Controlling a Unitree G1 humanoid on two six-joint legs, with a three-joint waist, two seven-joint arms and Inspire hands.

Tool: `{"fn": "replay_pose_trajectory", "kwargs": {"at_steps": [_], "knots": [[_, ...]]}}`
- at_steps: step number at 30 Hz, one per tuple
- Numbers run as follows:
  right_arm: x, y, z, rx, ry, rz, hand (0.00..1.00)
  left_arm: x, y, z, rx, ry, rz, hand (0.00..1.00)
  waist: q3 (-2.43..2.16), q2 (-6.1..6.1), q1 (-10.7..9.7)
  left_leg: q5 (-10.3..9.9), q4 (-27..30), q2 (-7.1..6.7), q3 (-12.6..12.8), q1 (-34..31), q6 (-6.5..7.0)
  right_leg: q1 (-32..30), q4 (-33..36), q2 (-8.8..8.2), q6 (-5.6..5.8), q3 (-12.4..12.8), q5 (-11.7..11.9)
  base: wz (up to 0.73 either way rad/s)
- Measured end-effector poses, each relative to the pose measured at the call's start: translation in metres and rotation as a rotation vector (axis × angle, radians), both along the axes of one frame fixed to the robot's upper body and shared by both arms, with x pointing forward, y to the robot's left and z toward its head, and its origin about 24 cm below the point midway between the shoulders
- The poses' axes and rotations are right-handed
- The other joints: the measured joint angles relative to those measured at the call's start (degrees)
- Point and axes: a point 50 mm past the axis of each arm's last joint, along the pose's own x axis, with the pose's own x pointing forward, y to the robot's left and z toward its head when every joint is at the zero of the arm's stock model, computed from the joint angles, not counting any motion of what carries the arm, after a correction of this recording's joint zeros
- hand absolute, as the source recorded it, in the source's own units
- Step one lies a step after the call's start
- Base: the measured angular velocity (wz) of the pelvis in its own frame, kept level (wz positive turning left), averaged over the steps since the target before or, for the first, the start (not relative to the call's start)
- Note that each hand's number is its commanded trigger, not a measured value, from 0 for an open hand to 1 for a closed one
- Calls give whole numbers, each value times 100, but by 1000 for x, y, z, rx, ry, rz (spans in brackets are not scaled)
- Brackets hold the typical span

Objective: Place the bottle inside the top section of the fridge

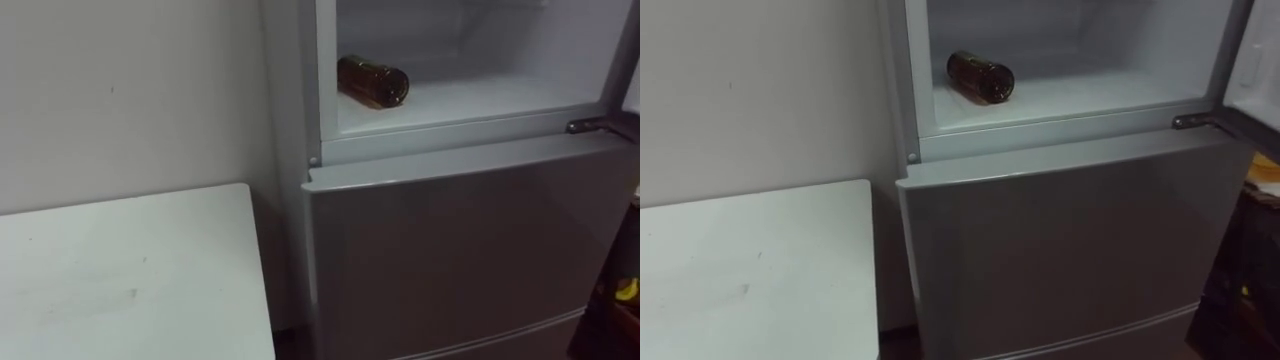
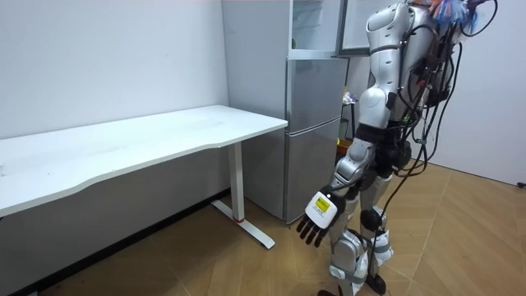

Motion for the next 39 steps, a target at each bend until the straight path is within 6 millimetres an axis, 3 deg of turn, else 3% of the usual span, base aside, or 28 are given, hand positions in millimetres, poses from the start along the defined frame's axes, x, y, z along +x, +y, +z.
{"fn": "replay_pose_trajectory", "kwargs": {"at_steps": [6, 14, 20, 28, 32, 39], "knots": [[6, 17, -3, -28, 1, 133, 0, 0, 0, 0, -10, 0, -1, 0, -3, 1, 44, 1, 10, 0, -13, -64, 1, -16, -3, 1, -11, -8, 20, 0], [11, 36, -7, -47, 22, 269, 0, -4, 0, 0, -29, 18, -4, 0, 0, -42, 281, 2, 5, 3, -100, -69, 2, 65, -146, 9, -5, -75, 62, 5], [13, 39, -9, -113, 64, 304, 0, -2, -1, -1, -42, 28, -10, 0, 22, -94, 504, 3, 4, 7, -187, -78, 1, 170, -305, 16, 3, -177, 78, 11], [14, 41, -7, -146, 52, 352, 0, 4, -2, -2, -46, 28, -24, 0, 43, -117, 570, 2, -15, 7, -176, -78, -1, 305, -501, 15, 14, -267, 95, 5], [15, 43, -7, -195, 56, 368, 0, 12, -2, -3, -40, 13, -29, 0, 62, -62, 586, 0, -22, 8, -173, -71, -4, 323, -508, 11, 14, -299, 95, 0], [17, 45, -12, -226, 69, 424, 0, 7, -2, -3, -38, 44, -24, 0, 65, -30, 527, -8, -28, 11, -169, -18, -15, 369, -507, 8, 15, -319, 94, 0]]}}
